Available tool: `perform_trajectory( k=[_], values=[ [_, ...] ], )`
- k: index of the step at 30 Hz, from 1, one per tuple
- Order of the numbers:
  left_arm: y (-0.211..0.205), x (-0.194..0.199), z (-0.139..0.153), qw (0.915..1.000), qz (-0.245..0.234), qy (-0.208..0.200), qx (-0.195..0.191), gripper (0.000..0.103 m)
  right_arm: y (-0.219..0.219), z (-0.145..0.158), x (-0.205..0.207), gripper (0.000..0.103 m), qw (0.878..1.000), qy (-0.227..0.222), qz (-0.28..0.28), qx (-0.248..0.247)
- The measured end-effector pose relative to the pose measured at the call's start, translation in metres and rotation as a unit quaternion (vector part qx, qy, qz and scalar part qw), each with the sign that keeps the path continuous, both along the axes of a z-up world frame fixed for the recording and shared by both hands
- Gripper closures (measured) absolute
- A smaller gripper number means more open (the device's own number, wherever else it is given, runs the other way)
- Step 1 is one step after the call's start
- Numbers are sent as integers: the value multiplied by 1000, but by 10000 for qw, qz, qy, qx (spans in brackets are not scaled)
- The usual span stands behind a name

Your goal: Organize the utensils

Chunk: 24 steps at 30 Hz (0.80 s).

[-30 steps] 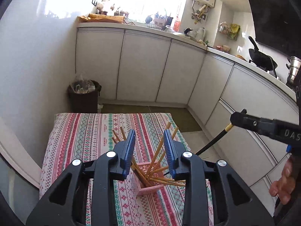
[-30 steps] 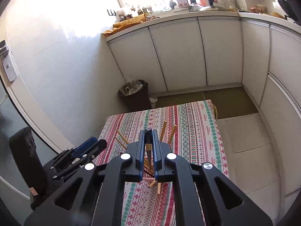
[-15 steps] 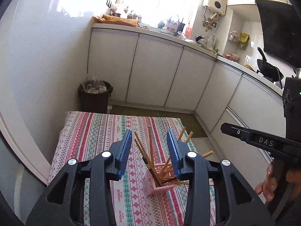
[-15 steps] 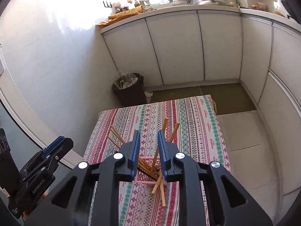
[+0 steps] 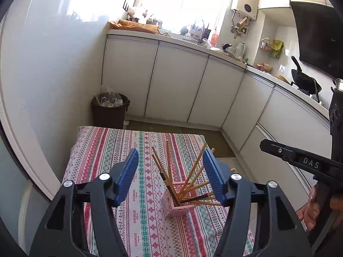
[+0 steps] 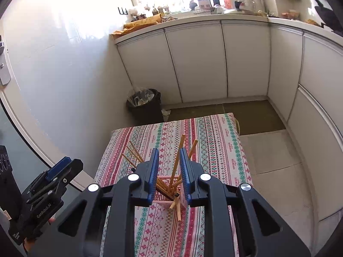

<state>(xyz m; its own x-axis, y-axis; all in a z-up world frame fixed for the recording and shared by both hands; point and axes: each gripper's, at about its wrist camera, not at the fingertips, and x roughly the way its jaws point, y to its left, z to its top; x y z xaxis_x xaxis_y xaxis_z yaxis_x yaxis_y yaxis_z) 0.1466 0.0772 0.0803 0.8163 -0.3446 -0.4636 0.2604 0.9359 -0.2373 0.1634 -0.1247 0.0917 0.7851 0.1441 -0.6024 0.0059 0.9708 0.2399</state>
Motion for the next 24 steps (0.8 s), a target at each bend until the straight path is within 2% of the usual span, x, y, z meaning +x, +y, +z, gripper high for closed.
perform_trajectory(
  k=[1,3,4,6,10,15,18,21,24],
  values=[
    [0,-4,1,10000,12,-29,2,35,0,0,-4,60,10000,-35,-26,-8],
    [0,-11,3,10000,33,-60,3,29,1,1,-12,52,9999,-86,-56,-26],
    [0,-16,4,10000,43,-74,-9,25,1,0,-16,51,9999,-90,-68,-41],
    [-1,-24,6,9999,41,-97,-8,22,1,-2,-25,50,9999,-92,-84,-75],
    [-3,-40,9,9999,48,-150,-53,13,-1,-1,-47,35,9991,-269,-269,-173],
    [-10,-64,4,9997,134,-227,-14,7,-4,-6,-80,19,9957,-540,-670,-332],
    [-18,-82,-3,9984,363,-376,203,7,-2,-13,-104,8,9895,-777,-1077,-577],
    [-26,-98,-11,9960,624,-523,373,7,-1,-26,-125,7,9809,-943,-1449,-893],
    [-29,-109,-19,9944,775,-544,473,7,-3,-41,-142,7,9750,-904,-1723,-1077]
  ],
)
